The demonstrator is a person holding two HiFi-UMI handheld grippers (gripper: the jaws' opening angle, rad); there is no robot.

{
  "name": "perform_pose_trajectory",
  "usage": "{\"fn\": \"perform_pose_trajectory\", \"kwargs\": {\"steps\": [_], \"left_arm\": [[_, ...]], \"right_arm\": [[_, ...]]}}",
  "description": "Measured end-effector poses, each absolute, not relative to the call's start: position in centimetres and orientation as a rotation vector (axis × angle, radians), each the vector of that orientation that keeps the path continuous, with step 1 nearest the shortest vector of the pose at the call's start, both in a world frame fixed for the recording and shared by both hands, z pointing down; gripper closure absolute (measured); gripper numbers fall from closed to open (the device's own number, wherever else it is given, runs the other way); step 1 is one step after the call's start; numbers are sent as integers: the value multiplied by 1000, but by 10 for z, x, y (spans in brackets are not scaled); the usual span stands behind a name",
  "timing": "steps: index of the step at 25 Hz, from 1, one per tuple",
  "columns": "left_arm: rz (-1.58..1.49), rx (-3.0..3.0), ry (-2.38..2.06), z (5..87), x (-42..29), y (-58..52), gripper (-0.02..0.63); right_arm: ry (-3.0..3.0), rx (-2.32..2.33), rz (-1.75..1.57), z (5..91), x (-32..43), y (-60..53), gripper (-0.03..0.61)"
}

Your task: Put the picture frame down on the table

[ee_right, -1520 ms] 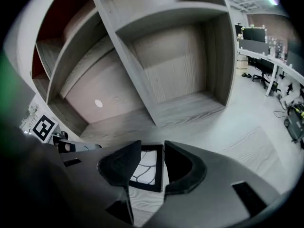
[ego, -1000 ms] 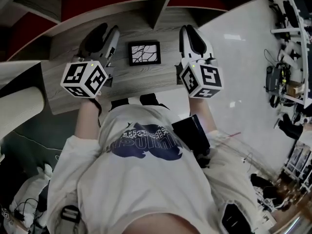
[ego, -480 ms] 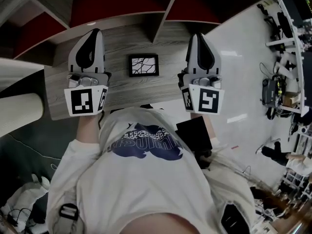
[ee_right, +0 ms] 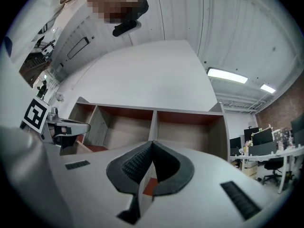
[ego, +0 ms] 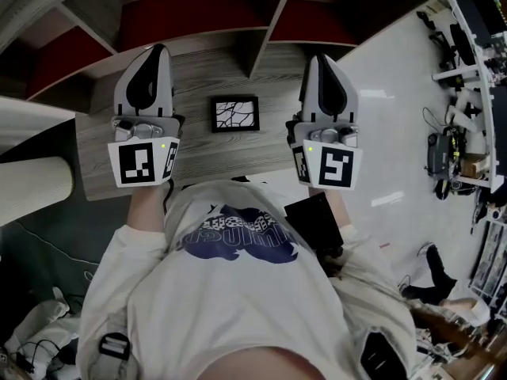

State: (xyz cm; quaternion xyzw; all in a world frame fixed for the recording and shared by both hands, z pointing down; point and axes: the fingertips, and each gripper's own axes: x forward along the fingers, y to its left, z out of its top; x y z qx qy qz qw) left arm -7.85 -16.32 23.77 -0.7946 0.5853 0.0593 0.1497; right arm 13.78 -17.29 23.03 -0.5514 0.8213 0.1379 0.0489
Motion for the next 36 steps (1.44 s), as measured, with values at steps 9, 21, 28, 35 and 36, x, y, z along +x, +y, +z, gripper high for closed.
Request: {"fn": "perform_pose_trajectory", "kwargs": {"steps": [9, 21, 28, 35, 36], "left_arm": [[191, -2308, 1696, 244, -81, -163, 606], [196, -2297, 1704, 247, -83, -165, 606], [204, -2297, 1706, 247, -83, -166, 606], [197, -2299, 1707, 250, -84, -170, 606], [197, -2299, 1707, 252, -85, -170, 606]], "right_arm": [[2508, -1682, 412, 236, 137, -171, 580], [2492, -1746, 466, 237, 138, -173, 580], [2487, -1745, 482, 234, 138, -171, 580], [2484, -1751, 494, 234, 138, -174, 580], [2484, -1751, 496, 235, 137, -175, 581]]}}
